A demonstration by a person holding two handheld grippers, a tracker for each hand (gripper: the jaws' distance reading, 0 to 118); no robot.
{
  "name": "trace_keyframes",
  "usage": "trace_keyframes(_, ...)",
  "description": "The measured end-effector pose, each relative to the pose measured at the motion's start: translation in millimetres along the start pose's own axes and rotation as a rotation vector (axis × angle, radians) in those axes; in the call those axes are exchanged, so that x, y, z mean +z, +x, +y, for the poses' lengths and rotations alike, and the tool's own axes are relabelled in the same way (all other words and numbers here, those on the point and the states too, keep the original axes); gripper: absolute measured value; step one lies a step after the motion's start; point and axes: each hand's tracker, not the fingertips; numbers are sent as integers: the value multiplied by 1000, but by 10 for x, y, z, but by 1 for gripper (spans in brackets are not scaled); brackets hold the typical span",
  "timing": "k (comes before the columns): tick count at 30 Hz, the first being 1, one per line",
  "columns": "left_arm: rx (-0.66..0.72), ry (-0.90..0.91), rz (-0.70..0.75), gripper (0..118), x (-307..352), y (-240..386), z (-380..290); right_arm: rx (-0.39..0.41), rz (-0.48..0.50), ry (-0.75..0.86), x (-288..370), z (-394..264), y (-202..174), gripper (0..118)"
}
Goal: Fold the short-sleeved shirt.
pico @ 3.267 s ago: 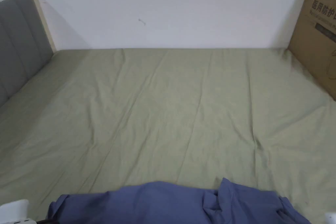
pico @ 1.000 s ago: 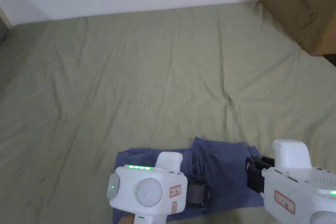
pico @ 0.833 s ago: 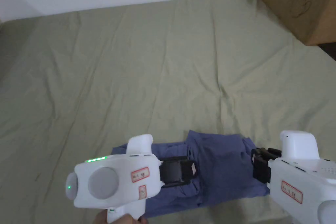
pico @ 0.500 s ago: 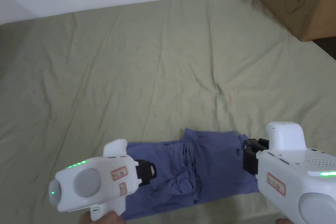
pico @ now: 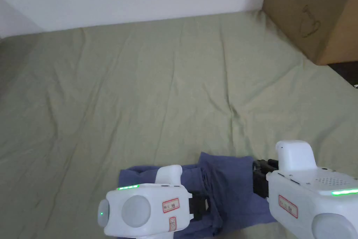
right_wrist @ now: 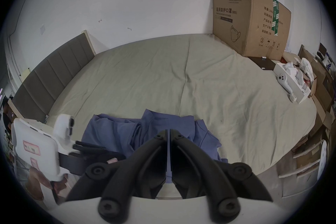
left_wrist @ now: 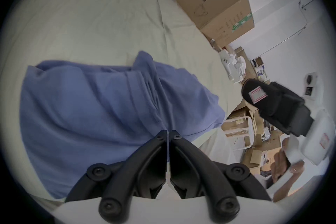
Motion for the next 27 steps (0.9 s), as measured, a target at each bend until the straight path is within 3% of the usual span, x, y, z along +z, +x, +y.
trace_keyframes(6, 190, 114, -60, 7, 835, -868, -110, 27, 7, -8, -18, -20, -102, 4)
trace_keyframes(8, 225, 105, -39, 46, 1054, -1167, -193, 32, 12, -12, -32, -29, -135, 4)
trace_keyframes(10, 264, 108, -22, 100, 1176, -1431, -300, 51, 18, -16, -61, -34, -205, 4)
trace_keyframes(11, 280, 111, -30, 108, 1164, -1526, -329, 66, 18, -22, -80, -35, -235, 4)
trace_keyframes(12, 309, 114, -48, 109, 1152, -1641, -369, 81, 18, -27, -101, -37, -270, 4)
trace_keyframes(17, 477, 122, -150, 109, 875, -1996, -460, 126, 46, -57, -121, -49, -505, 4)
trace_keyframes(23, 564, 163, -386, 107, 529, -2054, -417, 160, 46, -78, -158, -39, -655, 4)
trace_keyframes(24, 598, 153, -396, 100, 451, -2043, -406, 164, 50, -90, -168, -39, -675, 4)
trace_keyframes(26, 563, 92, -345, 45, 294, -1999, -383, 182, 55, -103, -173, -48, -723, 4)
trace_keyframes(27, 497, 16, -229, 15, 179, -1963, -370, 192, 52, -110, -181, -55, -742, 4)
